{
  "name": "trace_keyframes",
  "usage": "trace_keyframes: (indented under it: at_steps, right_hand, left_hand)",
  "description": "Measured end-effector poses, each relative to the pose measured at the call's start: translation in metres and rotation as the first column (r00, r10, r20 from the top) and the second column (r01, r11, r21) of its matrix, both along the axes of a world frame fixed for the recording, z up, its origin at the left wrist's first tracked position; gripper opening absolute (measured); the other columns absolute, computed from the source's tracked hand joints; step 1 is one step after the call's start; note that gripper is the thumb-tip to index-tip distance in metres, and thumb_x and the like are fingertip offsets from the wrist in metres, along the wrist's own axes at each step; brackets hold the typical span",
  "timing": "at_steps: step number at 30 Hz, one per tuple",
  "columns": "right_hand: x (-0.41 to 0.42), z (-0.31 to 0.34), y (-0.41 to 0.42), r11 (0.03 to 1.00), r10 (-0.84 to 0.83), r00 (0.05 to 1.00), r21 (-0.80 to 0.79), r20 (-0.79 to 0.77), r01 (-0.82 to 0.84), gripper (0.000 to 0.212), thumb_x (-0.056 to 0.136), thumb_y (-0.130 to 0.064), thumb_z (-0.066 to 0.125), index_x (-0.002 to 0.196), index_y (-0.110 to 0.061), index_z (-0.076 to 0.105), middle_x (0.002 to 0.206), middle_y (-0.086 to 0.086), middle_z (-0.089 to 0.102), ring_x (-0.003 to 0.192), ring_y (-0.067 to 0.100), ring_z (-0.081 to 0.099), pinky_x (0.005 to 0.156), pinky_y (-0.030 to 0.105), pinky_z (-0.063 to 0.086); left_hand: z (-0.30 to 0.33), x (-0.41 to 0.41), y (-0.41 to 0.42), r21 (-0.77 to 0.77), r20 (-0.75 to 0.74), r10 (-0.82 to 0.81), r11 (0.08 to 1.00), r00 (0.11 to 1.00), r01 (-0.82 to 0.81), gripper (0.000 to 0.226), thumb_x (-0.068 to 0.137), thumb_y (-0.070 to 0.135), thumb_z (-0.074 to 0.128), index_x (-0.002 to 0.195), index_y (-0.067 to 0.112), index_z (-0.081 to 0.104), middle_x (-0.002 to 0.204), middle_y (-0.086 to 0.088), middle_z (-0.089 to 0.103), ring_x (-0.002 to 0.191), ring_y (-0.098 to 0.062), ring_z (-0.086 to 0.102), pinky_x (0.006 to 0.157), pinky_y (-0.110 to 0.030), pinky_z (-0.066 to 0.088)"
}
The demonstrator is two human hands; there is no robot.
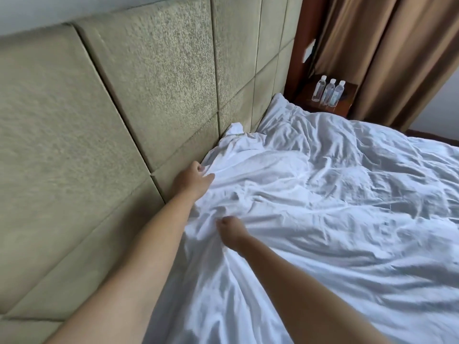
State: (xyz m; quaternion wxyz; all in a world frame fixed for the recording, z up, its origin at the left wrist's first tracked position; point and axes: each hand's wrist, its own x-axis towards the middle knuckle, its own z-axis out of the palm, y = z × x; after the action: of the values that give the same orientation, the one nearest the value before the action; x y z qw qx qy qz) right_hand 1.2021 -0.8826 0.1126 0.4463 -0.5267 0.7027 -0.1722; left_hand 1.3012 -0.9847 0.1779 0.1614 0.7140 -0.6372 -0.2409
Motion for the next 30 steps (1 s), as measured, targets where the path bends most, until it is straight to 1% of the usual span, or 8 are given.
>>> trace_keyframes:
  at_steps: [3, 6, 10, 14, 18, 22, 26, 30]
  right_hand:
    - [0.003, -0.016, 0.006, 0.993, 0.073, 0.997, 0.094, 0.028, -0.075, 0.035, 0.093, -0.008, 0.045, 0.064, -0.027, 0.043, 0.087, 0.000, 0.052, 0.088, 0.017, 0.049, 0.078, 0.024, 0.045]
    - [0.011, -0.034, 0.022, 0.989, 0.122, 0.991, 0.096, -0.051, -0.117, 0.028, 0.089, -0.006, 0.046, 0.065, -0.021, 0.045, 0.078, 0.004, 0.056, 0.088, 0.025, 0.056, 0.065, 0.020, 0.041]
    - [0.014, -0.043, 0.026, 0.993, 0.097, 0.995, 0.075, -0.006, -0.096, 0.023, 0.088, -0.006, 0.047, 0.099, -0.002, 0.066, 0.104, 0.016, 0.065, 0.093, 0.023, 0.057, 0.084, 0.033, 0.044]
    - [0.016, -0.045, 0.024, 0.994, 0.058, 0.995, 0.090, 0.080, -0.065, 0.039, 0.088, 0.000, 0.046, 0.125, -0.004, 0.059, 0.114, 0.013, 0.064, 0.100, 0.025, 0.059, 0.086, 0.031, 0.046]
    - [0.023, -0.046, 0.021, 0.998, -0.023, 0.993, 0.067, 0.114, 0.016, 0.049, 0.085, -0.001, 0.050, 0.131, -0.016, 0.053, 0.125, 0.010, 0.060, 0.112, 0.027, 0.057, 0.099, 0.035, 0.045]
    - [0.040, -0.051, 0.021, 0.991, -0.017, 0.995, 0.135, 0.094, 0.004, 0.051, 0.086, -0.009, 0.051, 0.135, -0.021, 0.047, 0.128, 0.007, 0.054, 0.109, 0.022, 0.056, 0.094, 0.032, 0.048]
    - [0.052, -0.045, 0.028, 0.994, -0.017, 0.999, 0.112, 0.033, 0.013, 0.057, 0.084, -0.015, 0.051, 0.139, -0.027, 0.041, 0.122, 0.008, 0.056, 0.109, 0.028, 0.058, 0.092, 0.037, 0.051]
    - [0.061, -0.045, 0.047, 0.983, 0.174, 0.968, -0.017, -0.180, -0.180, 0.068, 0.086, -0.019, 0.050, 0.148, -0.029, 0.024, 0.155, 0.004, 0.023, 0.138, 0.027, 0.031, 0.109, 0.038, 0.034]
  left_hand:
    - [-0.021, 0.009, 0.019, 0.205, -0.242, 0.079, 0.978, 0.967, -0.029, 0.071, 0.088, 0.042, 0.060, 0.144, 0.012, 0.028, 0.146, -0.009, 0.039, 0.126, -0.029, 0.046, 0.097, -0.032, 0.041]
    - [-0.052, 0.031, 0.054, 0.366, -0.277, 0.209, 0.925, 0.938, -0.098, 0.095, 0.084, 0.046, 0.066, 0.150, 0.009, 0.010, 0.154, -0.008, 0.026, 0.135, -0.027, 0.038, 0.105, -0.034, 0.039]
    - [-0.083, 0.058, 0.088, 0.640, -0.389, 0.324, 0.769, 0.862, 0.000, 0.128, 0.045, 0.058, 0.087, 0.147, 0.010, 0.026, 0.144, -0.006, 0.043, 0.125, -0.024, 0.050, 0.103, -0.034, 0.042]
    - [-0.083, 0.067, 0.101, 0.629, -0.544, 0.309, 0.766, 0.780, 0.136, 0.090, 0.051, 0.023, 0.085, 0.130, 0.006, 0.046, 0.115, -0.006, 0.065, 0.100, -0.020, 0.064, 0.081, -0.028, 0.055]
    - [-0.070, 0.077, 0.096, 0.572, -0.556, 0.220, 0.801, 0.802, 0.177, 0.089, 0.044, 0.024, 0.082, 0.123, 0.007, 0.044, 0.115, -0.007, 0.061, 0.104, -0.023, 0.060, 0.076, -0.029, 0.051]
    - [-0.065, 0.103, 0.097, 0.690, -0.305, -0.205, 0.625, 0.930, 0.365, 0.081, 0.044, 0.018, 0.089, 0.118, 0.011, 0.057, 0.116, -0.012, 0.066, 0.102, -0.026, 0.066, 0.089, -0.042, 0.054]
    - [-0.067, 0.121, 0.092, 0.541, 0.157, -0.227, 0.834, 0.961, 0.108, 0.064, 0.062, 0.031, 0.084, 0.115, 0.009, 0.058, 0.114, -0.005, 0.064, 0.104, -0.024, 0.064, 0.083, -0.029, 0.052]
    - [-0.097, 0.113, 0.110, 0.196, 0.492, 0.024, 0.971, 0.871, -0.137, 0.034, 0.082, 0.021, 0.062, 0.115, 0.017, 0.060, 0.120, -0.006, 0.063, 0.114, -0.026, 0.058, 0.089, -0.034, 0.046]
